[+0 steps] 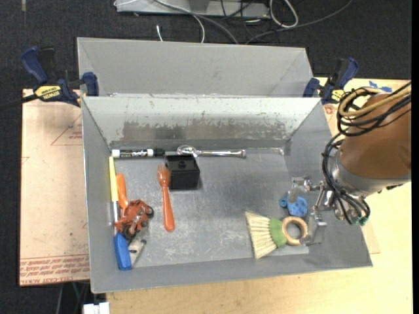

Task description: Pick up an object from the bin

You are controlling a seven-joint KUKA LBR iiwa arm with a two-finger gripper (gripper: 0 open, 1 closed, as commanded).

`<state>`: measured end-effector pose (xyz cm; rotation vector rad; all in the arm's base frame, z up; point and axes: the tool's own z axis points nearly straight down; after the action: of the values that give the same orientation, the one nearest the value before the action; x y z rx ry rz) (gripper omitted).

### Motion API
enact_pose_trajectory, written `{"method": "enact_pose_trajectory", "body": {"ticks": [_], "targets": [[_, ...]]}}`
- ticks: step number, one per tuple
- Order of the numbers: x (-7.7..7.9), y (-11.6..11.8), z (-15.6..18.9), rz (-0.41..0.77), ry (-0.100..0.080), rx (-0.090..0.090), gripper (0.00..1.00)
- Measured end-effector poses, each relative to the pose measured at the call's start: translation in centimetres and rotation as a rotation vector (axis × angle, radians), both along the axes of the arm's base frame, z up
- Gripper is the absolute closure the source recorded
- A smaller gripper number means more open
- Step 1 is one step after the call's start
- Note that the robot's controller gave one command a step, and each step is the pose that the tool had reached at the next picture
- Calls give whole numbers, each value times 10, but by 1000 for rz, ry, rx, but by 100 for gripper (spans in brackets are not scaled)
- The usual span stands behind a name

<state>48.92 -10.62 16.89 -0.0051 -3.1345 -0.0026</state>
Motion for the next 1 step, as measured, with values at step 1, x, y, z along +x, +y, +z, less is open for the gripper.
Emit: {"method": "enact_pose_trajectory", "body": {"ticks": [1], "targets": [[2,1,4,4,-8,-1,0]]}}
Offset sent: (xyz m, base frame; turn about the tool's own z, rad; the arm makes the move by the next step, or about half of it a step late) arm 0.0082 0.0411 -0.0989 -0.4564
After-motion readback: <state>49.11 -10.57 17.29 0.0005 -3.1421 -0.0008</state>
